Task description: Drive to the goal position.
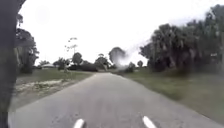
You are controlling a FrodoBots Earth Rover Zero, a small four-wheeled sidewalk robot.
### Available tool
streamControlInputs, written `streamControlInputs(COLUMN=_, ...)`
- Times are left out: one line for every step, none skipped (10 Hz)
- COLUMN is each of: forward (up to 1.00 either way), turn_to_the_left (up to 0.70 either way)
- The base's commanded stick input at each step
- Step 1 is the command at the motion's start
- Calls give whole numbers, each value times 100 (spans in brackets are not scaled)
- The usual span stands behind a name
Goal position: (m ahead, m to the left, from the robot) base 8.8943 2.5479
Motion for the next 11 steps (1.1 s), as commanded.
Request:
streamControlInputs(forward=70, turn_to_the_left=0)
streamControlInputs(forward=70, turn_to_the_left=0)
streamControlInputs(forward=70, turn_to_the_left=0)
streamControlInputs(forward=70, turn_to_the_left=0)
streamControlInputs(forward=70, turn_to_the_left=0)
streamControlInputs(forward=70, turn_to_the_left=0)
streamControlInputs(forward=70, turn_to_the_left=0)
streamControlInputs(forward=70, turn_to_the_left=0)
streamControlInputs(forward=70, turn_to_the_left=0)
streamControlInputs(forward=70, turn_to_the_left=0)
streamControlInputs(forward=70, turn_to_the_left=0)
